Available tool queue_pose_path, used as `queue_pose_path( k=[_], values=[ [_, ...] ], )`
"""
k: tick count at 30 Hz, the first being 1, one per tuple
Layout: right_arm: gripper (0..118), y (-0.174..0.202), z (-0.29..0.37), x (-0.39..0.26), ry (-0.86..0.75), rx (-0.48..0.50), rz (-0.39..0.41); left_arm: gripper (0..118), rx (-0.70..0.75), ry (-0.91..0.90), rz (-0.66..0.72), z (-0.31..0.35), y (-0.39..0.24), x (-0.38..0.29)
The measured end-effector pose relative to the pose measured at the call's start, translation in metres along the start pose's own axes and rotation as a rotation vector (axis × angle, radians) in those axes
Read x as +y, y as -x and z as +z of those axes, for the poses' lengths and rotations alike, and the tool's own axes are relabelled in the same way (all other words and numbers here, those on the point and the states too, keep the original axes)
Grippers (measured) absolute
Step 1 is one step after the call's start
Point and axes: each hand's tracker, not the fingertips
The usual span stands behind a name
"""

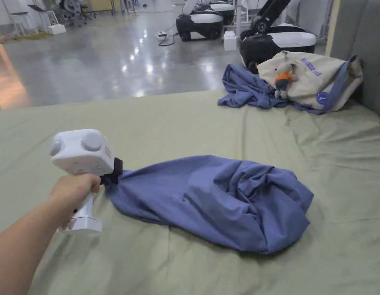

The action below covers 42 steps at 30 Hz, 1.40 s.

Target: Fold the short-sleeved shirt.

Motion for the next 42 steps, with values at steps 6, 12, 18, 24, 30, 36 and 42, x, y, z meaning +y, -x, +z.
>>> queue_pose_path(
  k=[6,12,18,24,30,36,42],
  values=[
    [5,-0.004,0.003,-0.002,0.003,-0.001,-0.019,2,-0.027,-0.057,-0.03,0.032,-0.008,-0.011],
    [118,-0.03,-0.067,0.011,0.197,0.02,-0.012,2,-0.071,-0.084,0.043,0.055,0.005,-0.012],
    [118,-0.065,-0.218,0.013,0.352,0.099,-0.11,2,-0.098,-0.102,0.072,0.053,0.027,-0.003],
    [114,-0.074,-0.313,-0.005,0.551,0.196,-0.324,2,-0.093,-0.097,0.073,0.044,0.035,0.002],
    [20,-0.067,-0.314,-0.004,0.545,0.173,-0.272,2,-0.101,-0.089,0.09,0.041,0.036,0.001],
    [14,-0.09,-0.289,0.022,0.467,0.266,-0.421,2,-0.169,-0.155,0.122,0.069,0.045,0.005],
    [14,-0.103,-0.249,0.109,0.353,0.258,-0.373,2,-0.322,-0.302,0.218,0.167,0.045,0.024]
  ],
)
